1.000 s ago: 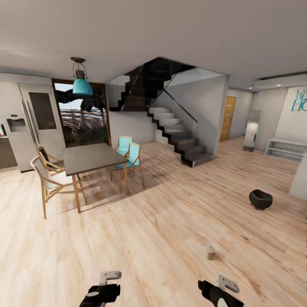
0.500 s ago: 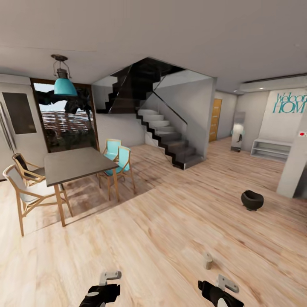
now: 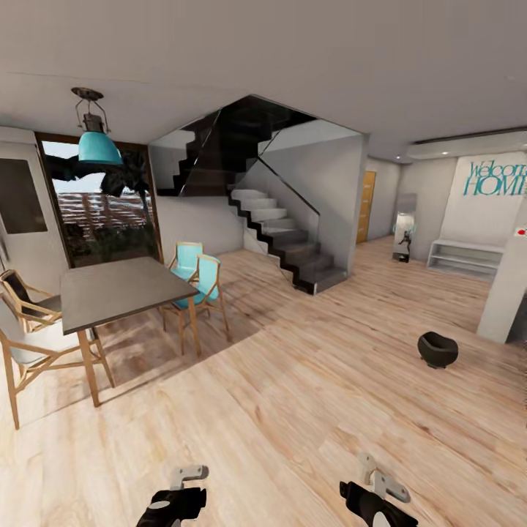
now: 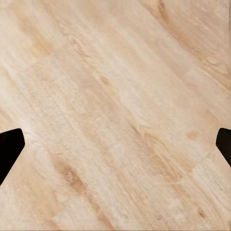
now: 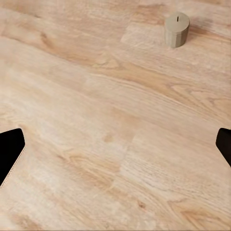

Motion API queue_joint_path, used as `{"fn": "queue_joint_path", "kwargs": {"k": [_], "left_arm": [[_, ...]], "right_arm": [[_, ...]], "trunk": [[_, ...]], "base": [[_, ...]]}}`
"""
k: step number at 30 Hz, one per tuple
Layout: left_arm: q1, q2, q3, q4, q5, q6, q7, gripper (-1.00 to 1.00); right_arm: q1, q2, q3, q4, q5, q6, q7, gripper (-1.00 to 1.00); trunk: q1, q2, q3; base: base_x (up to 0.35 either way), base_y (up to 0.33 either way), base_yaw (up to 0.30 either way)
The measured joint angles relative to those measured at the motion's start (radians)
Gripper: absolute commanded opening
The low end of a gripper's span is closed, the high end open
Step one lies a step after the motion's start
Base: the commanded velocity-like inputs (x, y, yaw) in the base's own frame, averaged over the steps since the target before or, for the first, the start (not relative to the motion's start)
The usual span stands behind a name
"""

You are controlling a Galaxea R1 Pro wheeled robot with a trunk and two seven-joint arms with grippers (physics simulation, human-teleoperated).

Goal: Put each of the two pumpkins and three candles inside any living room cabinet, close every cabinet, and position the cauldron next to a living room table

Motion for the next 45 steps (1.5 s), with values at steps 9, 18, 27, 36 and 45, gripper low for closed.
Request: {"fn": "queue_joint_path", "kwargs": {"k": [9,18,27,36,45], "left_arm": [[0.0,0.0,0.0,0.0,0.0,0.0,0.0,1.0],[0.0,0.0,0.0,0.0,0.0,0.0,0.002,1.0],[0.0,0.0,0.0,0.0,0.0,0.0,0.002,1.0],[0.0,0.0,0.0,0.0,0.0,0.0,0.001,1.0],[0.0,0.0,0.0,0.0,0.0,0.0,0.001,1.0]], "right_arm": [[0.0,0.0,0.0,0.0,0.0,-0.001,0.002,1.0],[0.0,0.0,0.004,0.004,0.009,-0.002,0.005,1.0],[0.0,-0.001,0.002,0.026,0.0,-0.003,0.005,1.0],[0.0,-0.002,0.0,0.026,-0.002,-0.002,0.005,1.0],[0.0,-0.003,-0.001,0.027,-0.002,-0.002,0.004,1.0]], "trunk": [[0.0,0.0,0.01],[0.0,0.0,0.015],[0.0,0.0,0.015],[0.0,0.0,0.021],[0.0,0.0,0.03]], "base": [[0.308,0.127,-0.2],[0.308,0.127,-0.068],[0.309,0.101,-0.011],[0.309,0.082,-0.184],[0.313,0.011,-0.226]]}}
